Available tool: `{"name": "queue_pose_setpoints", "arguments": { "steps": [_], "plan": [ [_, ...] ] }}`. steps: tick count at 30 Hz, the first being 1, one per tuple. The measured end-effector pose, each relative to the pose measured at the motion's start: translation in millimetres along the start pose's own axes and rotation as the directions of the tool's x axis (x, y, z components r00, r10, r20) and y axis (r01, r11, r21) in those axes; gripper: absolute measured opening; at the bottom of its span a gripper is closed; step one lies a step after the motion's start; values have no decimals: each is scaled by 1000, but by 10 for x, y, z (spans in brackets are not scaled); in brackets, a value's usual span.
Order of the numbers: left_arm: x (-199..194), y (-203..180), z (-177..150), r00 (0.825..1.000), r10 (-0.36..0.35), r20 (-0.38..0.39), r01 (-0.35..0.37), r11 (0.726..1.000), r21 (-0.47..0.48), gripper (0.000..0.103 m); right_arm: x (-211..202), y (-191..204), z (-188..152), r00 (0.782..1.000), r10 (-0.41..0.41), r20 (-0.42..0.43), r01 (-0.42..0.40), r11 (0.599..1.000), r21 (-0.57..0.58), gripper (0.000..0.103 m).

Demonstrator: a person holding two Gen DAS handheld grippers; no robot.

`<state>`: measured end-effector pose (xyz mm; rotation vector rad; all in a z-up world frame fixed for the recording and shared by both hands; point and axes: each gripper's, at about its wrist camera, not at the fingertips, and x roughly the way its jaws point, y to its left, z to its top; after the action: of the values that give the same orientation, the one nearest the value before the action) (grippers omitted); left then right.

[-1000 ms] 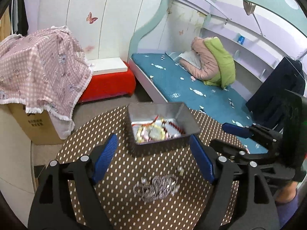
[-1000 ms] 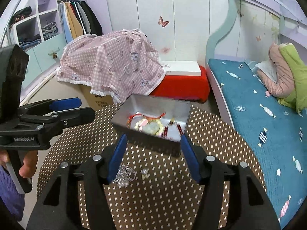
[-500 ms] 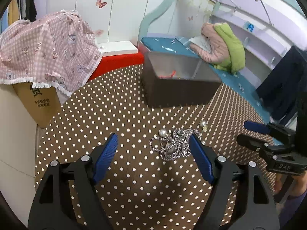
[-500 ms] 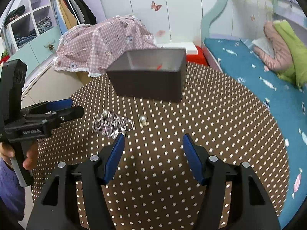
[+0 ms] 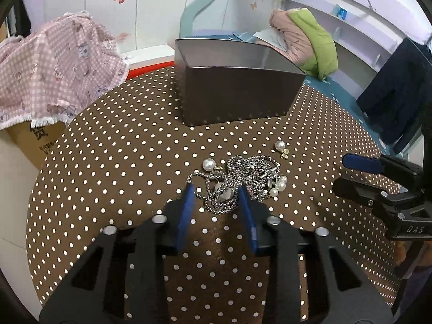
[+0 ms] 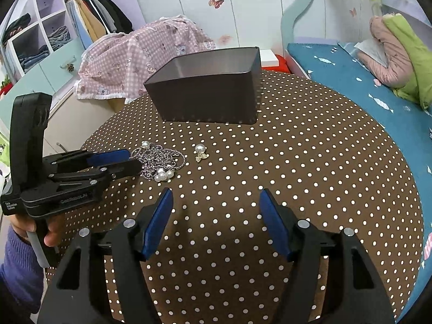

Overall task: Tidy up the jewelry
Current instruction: 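Move both tools back to the silver chains and pearl earring, then grasp a silver chain with left tool while right tool grasps the pearl earring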

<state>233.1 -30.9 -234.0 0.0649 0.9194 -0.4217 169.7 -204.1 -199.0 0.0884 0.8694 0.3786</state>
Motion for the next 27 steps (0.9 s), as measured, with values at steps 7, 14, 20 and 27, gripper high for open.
{"name": "queue_pose_setpoints", "arguments": {
  "steps": [7,14,20,27],
  "plan": [
    [7,1,16,1000,1,-1,-1,1000,16,15,24,9,17,1000,-1,-2,1,1000,-1,63],
    [-266,183,18,998,-27,50,28,999,-21,12,52,4,48,1000,-5,-4,5,1000,-2,63],
    [-680,380,114,989,-54,137,63,996,-57,0,120,56,118,1000,-6,-2,6,1000,-7,63],
    [-714,402,121,992,-76,103,80,996,-33,1,252,106,179,1000,-4,-19,3,1000,-14,63]
  ]
}}
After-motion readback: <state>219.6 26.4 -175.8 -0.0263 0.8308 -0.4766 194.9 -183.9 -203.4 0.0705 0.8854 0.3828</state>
